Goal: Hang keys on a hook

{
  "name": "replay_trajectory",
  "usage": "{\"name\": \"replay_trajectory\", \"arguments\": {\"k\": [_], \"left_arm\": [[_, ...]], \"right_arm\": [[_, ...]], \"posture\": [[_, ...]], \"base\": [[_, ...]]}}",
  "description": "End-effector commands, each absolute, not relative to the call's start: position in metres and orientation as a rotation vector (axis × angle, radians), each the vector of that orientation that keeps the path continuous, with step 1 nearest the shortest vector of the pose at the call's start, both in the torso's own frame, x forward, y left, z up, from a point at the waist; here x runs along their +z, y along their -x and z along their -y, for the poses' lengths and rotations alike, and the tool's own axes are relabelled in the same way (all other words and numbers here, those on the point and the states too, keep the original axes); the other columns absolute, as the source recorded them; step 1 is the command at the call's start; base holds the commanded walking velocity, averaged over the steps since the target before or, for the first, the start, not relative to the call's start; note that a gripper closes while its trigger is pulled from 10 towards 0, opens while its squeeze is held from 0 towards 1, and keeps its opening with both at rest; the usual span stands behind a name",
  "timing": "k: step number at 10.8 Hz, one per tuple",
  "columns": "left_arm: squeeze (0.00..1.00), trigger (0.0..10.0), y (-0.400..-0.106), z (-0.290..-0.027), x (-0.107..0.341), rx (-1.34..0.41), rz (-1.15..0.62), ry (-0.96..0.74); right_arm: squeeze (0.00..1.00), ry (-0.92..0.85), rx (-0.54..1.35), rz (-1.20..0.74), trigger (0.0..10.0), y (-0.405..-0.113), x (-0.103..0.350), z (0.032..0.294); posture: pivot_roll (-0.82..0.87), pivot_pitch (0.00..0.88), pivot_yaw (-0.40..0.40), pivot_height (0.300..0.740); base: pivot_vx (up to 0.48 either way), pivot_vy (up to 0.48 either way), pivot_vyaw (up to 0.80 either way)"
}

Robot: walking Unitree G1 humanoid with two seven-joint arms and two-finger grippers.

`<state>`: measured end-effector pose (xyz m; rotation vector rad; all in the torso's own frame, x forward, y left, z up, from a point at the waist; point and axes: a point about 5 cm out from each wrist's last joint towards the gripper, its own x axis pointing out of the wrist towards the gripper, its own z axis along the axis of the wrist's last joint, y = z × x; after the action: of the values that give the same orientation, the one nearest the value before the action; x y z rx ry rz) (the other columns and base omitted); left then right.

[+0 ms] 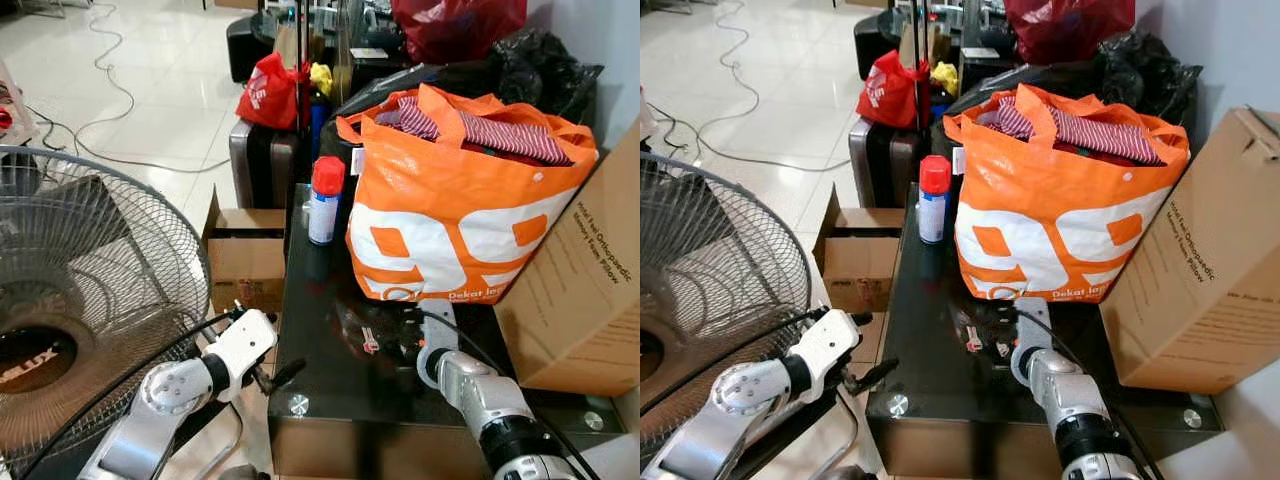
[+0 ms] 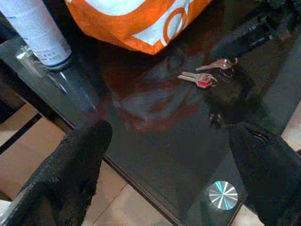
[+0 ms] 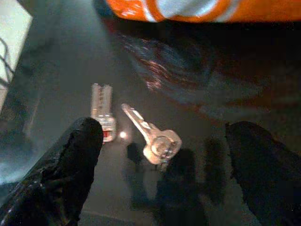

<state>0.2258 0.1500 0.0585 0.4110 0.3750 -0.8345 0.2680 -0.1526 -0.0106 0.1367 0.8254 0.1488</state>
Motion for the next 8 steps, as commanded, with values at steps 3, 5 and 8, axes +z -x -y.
{"name": "replay_trajectory", "arguments": {"k": [3, 5, 8], "left_arm": [[0.63, 10.0, -0.228, -0.145, 0.067, -0.868, -0.36, -0.416], [0.63, 10.0, -0.229, -0.144, 0.069, -0.877, -0.359, -0.414], [0.64, 10.0, -0.229, -0.141, 0.068, -0.891, -0.366, -0.402]], "right_arm": [[0.0, -0.132, 0.098, -0.877, 0.0, -0.265, -0.015, 0.162], [0.0, -0.195, 0.089, -0.893, 0.0, -0.263, -0.015, 0.165], [0.0, -0.262, 0.116, -0.923, 0.0, -0.258, -0.017, 0.161]], "posture": [[-0.01, 0.0, -0.043, 0.74], [-0.01, 0.0, -0.044, 0.74], [-0.02, 0.0, -0.044, 0.74]], "base": [[0.0, 0.0, 0.0], [0.0, 0.0, 0.0], [0.0, 0.0, 0.0]]}}
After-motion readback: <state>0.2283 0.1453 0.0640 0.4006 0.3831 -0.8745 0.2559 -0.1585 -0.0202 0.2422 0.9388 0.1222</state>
